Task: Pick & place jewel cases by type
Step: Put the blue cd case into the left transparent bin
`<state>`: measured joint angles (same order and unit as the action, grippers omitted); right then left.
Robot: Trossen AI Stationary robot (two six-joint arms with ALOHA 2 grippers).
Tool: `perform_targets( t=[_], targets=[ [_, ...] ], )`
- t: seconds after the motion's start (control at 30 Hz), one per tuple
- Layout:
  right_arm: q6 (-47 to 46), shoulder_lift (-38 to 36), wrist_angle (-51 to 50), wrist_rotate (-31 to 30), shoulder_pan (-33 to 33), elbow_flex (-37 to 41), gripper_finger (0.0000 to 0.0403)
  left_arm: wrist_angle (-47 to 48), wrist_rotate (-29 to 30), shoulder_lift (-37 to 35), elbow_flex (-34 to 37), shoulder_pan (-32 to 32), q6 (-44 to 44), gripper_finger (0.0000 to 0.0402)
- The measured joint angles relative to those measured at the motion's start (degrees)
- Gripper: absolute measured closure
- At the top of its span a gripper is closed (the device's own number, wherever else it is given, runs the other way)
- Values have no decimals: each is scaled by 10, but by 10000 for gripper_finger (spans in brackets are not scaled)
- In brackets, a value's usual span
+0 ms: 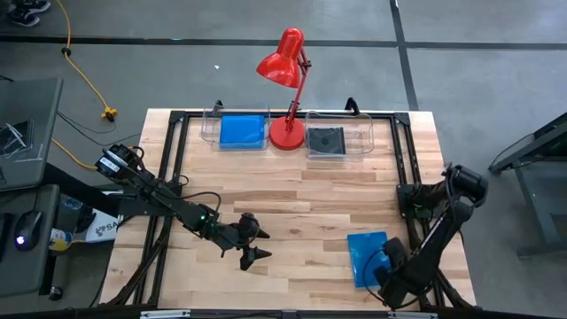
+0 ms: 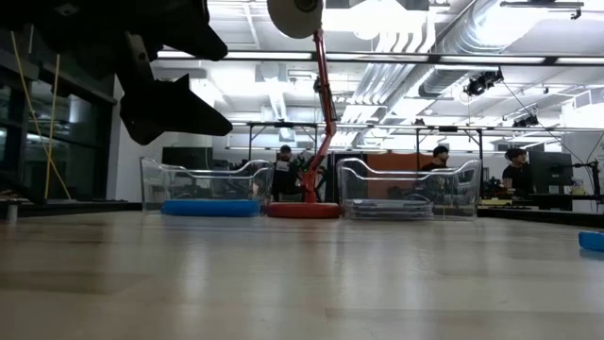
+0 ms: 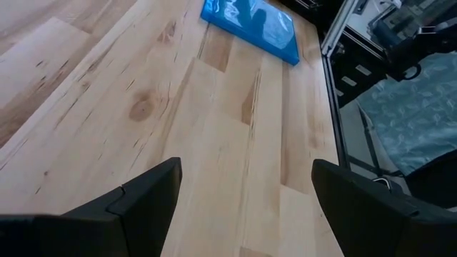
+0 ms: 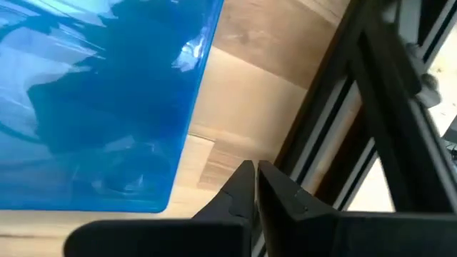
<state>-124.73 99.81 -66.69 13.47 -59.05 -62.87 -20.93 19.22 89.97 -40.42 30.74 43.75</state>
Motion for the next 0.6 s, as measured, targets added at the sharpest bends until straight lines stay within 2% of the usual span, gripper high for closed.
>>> perform_targets(
  t=[0.47,0.6],
  targets=[
    [-4,44,58,8,4,2,403,1,-10,0,0,0,-5,89],
    [-14,43,122,18,13,27,403,1,-17,0,0,0,-5,89]
  ],
)
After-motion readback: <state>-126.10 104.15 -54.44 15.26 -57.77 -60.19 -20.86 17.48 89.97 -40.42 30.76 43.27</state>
